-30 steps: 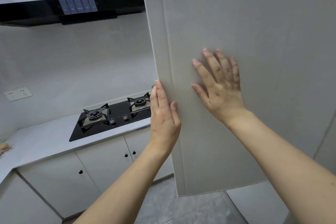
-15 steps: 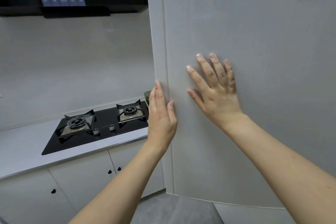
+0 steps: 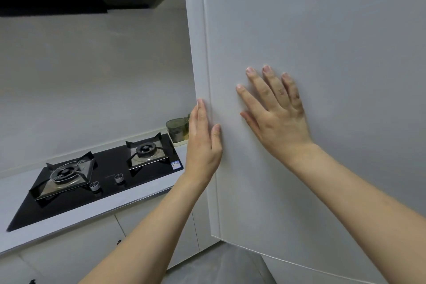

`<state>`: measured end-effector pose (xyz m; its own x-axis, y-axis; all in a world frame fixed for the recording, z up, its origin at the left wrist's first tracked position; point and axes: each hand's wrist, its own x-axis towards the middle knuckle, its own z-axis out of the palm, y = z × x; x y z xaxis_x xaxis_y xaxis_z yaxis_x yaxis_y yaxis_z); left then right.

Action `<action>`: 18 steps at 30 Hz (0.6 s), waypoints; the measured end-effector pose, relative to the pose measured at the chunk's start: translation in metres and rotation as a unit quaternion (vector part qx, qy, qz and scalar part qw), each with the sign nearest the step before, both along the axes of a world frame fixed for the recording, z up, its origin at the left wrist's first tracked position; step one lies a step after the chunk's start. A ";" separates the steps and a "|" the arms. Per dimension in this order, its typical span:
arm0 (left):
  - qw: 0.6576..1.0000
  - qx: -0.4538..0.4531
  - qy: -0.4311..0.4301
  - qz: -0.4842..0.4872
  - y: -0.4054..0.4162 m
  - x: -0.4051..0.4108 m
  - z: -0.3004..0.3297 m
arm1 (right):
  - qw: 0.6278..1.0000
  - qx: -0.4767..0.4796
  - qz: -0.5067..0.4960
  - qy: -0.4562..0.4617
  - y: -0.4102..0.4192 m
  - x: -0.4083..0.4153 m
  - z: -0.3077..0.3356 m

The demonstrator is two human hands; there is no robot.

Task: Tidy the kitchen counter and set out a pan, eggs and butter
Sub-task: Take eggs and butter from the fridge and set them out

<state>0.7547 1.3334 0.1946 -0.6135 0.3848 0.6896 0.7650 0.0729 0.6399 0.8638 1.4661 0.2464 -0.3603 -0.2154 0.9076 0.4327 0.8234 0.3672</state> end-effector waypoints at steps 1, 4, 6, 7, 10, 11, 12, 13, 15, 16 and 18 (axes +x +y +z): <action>1.000 -0.003 -0.003 -0.002 0.006 -0.004 0.000 | 1.000 0.002 -0.006 -0.006 0.004 -0.002 0.000; 1.000 -0.007 0.000 -0.007 0.022 -0.015 0.000 | 1.000 0.009 -0.019 -0.022 0.016 -0.007 0.003; 1.000 -0.008 -0.009 -0.017 0.036 -0.024 0.000 | 0.999 0.007 -0.021 -0.030 0.029 -0.013 0.003; 1.000 -0.005 -0.013 -0.021 0.044 -0.028 0.001 | 0.999 0.008 -0.021 -0.034 0.036 -0.015 0.004; 0.999 0.003 -0.030 -0.027 0.066 -0.038 0.001 | 0.999 0.009 -0.024 -0.045 0.051 -0.022 0.005; 0.999 0.009 -0.034 -0.029 0.072 -0.042 0.001 | 0.998 0.009 -0.026 -0.047 0.055 -0.024 0.006; 0.999 0.015 -0.038 -0.030 0.078 -0.045 0.001 | 0.998 0.011 -0.032 -0.050 0.059 -0.026 0.005; 0.998 0.021 -0.042 -0.034 0.088 -0.048 0.001 | 0.998 0.015 -0.043 -0.054 0.066 -0.029 0.006; 0.997 0.026 -0.058 -0.041 0.102 -0.056 -0.001 | 0.996 0.019 -0.063 -0.064 0.076 -0.031 0.007; 0.996 0.026 -0.068 -0.044 0.111 -0.060 -0.001 | 0.995 0.020 -0.074 -0.069 0.083 -0.033 0.006; 0.995 0.026 -0.077 -0.052 0.131 -0.068 0.000 | 0.992 0.018 -0.102 -0.076 0.096 -0.034 0.005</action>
